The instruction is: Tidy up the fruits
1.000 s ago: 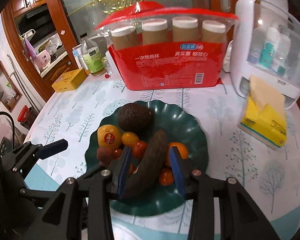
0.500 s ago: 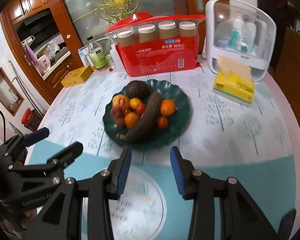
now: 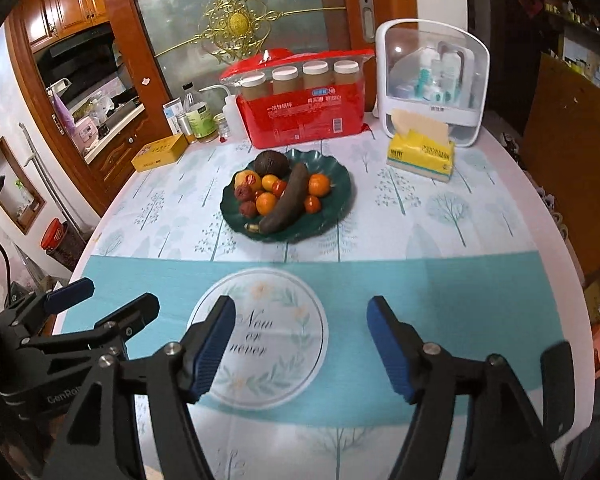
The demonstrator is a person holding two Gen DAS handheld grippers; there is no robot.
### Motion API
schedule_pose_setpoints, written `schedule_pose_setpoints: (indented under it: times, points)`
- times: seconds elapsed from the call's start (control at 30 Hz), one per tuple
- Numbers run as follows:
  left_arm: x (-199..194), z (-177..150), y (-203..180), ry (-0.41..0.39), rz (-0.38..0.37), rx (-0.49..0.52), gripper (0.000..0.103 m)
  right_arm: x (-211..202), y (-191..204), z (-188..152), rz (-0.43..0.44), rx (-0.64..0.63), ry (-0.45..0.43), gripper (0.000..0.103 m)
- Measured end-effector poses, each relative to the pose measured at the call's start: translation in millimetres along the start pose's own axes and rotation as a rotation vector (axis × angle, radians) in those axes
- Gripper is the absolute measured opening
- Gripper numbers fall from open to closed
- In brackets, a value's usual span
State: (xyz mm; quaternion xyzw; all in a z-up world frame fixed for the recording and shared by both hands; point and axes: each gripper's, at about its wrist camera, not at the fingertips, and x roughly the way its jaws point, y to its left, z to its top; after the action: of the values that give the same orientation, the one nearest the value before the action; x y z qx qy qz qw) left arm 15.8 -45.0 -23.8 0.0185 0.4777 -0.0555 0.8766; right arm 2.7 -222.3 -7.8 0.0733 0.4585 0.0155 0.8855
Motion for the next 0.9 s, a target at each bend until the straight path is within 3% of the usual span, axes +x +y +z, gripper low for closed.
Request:
schedule_pose_setpoints:
  times: [0.3, 0.9]
  points:
    - [-27, -17, 0, -0.021, 0.035, -0.01, 0.091, -14, 8, -21, 0.002, -0.009, 0.031, 0.069]
    - [-34, -24, 11, -0.014, 0.047, -0.046, 0.091, -27, 17, -26, -0.008, -0.02, -0.001, 0.069]
